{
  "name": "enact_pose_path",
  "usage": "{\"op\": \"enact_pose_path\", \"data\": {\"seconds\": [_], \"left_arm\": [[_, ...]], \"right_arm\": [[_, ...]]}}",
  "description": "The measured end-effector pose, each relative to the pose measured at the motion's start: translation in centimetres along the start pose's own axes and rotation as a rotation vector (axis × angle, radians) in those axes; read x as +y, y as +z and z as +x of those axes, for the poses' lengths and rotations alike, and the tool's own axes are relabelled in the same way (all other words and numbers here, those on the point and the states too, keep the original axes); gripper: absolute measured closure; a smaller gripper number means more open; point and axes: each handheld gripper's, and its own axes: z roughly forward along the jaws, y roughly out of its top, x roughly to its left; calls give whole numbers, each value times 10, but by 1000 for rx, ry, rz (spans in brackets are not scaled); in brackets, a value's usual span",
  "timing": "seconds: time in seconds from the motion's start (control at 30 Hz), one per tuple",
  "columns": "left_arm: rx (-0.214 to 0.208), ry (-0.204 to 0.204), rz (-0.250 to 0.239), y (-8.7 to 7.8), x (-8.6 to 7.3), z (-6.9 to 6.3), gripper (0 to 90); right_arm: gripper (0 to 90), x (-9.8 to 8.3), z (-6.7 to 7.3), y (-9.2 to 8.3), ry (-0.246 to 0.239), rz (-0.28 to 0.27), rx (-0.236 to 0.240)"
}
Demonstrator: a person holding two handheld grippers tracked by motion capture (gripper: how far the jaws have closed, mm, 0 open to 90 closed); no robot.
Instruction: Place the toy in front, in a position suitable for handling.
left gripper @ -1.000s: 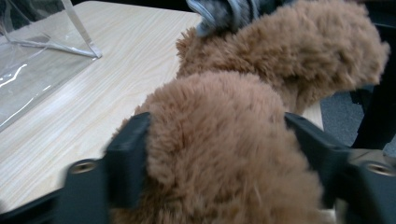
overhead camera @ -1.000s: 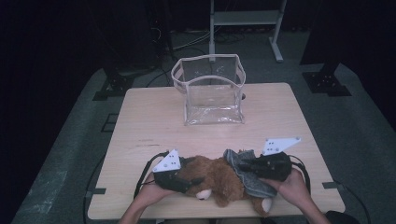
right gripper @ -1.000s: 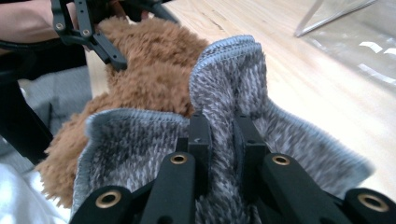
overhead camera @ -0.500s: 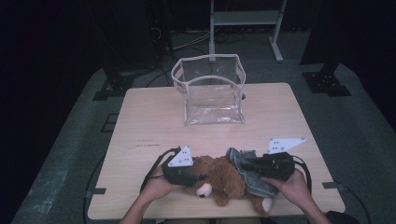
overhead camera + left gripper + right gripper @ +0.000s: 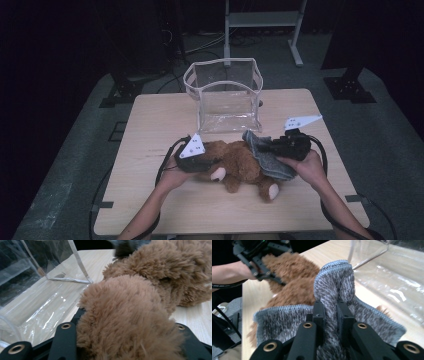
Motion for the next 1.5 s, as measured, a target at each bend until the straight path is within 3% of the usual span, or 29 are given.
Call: {"op": "enact_pose_path", "data": {"seconds": [0.07,0.17,0.27,0.37,0.47,0.63,0.67,0.77,0.87,1.0,1.07,1.13,1.2,1.27,1.3,1.4,1.43,1.47,1.5], "left_arm": [[-1,-8,-8,-1,-4,-2,457],[-17,-52,-9,-3,-14,-3,403],[-87,-150,-8,-9,-22,-3,222],[-139,-192,-29,-23,-20,-8,109],[-140,-184,-13,-37,-20,-14,87],[-134,-218,22,-44,-28,-21,78],[-145,-231,37,-43,-34,-25,105],[-123,-203,37,-42,-39,-32,213],[-121,-185,29,-42,-41,-34,243],[-118,-151,15,-42,-40,-38,248],[-114,-143,12,-42,-40,-39,247],[-110,-141,5,-43,-39,-39,217],[-112,-137,6,-45,-39,-39,171],[-125,-160,2,-47,-37,-36,105],[-141,-195,-16,-51,-35,-33,84],[-143,-219,-17,-53,-35,-31,31],[-169,-252,9,-52,-37,-29,18],[-169,-252,9,-52,-37,-29,10],[-196,-278,21,-51,-39,-30,5]], "right_arm": [[793,4,-9,4,11,4,2],[793,0,-17,16,39,38,29],[795,-7,-7,22,41,31,65],[797,-19,18,23,-13,32,71],[798,-33,39,18,-47,12,80],[799,-53,63,9,-85,-1,88],[799,-56,66,8,-88,6,90],[797,-54,70,5,-99,32,102],[794,-38,65,-5,-94,-2,103],[791,-13,45,-8,-80,-45,54],[791,-9,41,-5,-77,-45,48],[792,-11,37,9,-79,13,50],[793,-13,39,11,-81,20,52],[799,-28,46,13,-81,15,64],[800,-33,49,13,-81,15,69],[803,-48,58,9,-83,-4,87],[804,-53,62,8,-92,-3,90],[804,-53,62,8,-92,-3,90],[804,-60,70,4,-112,1,97]]}}
